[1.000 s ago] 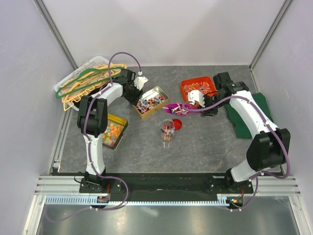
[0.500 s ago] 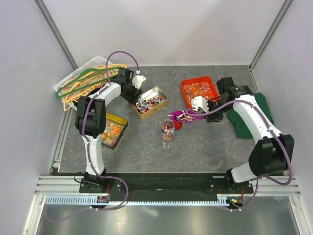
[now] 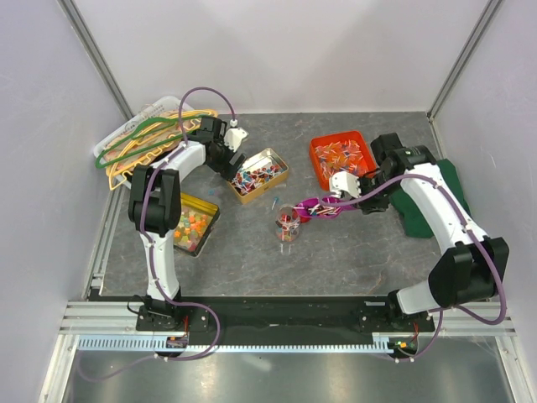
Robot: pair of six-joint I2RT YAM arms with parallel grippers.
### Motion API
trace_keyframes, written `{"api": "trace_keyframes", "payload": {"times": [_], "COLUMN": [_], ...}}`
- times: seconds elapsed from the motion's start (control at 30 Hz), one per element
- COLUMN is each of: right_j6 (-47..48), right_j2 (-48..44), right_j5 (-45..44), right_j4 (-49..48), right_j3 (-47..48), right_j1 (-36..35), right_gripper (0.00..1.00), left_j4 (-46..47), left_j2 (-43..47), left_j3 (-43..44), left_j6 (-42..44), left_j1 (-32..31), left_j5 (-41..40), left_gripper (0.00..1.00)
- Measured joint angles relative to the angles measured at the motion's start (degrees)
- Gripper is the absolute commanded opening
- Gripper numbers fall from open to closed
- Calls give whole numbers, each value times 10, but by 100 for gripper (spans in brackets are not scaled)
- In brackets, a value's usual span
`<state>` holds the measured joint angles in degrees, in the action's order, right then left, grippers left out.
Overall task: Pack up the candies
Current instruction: Place the fake candies in the packing bottle.
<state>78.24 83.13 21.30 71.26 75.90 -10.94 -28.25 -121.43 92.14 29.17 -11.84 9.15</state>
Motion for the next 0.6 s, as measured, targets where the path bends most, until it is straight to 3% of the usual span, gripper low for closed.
{"api": "trace_keyframes", "payload": {"times": [0.6], "right_j6": [-31], "right_j2": [23], "right_j5": [-110], "right_j4": [37], "right_j3": [78], "right_j1": [-92], "right_gripper": [0], "left_j4": [-2], "left_j2": [37], "left_j3": [-23], "left_j6": [-13], "left_j1": [14], "left_j5": [16], "left_gripper": [100]}}
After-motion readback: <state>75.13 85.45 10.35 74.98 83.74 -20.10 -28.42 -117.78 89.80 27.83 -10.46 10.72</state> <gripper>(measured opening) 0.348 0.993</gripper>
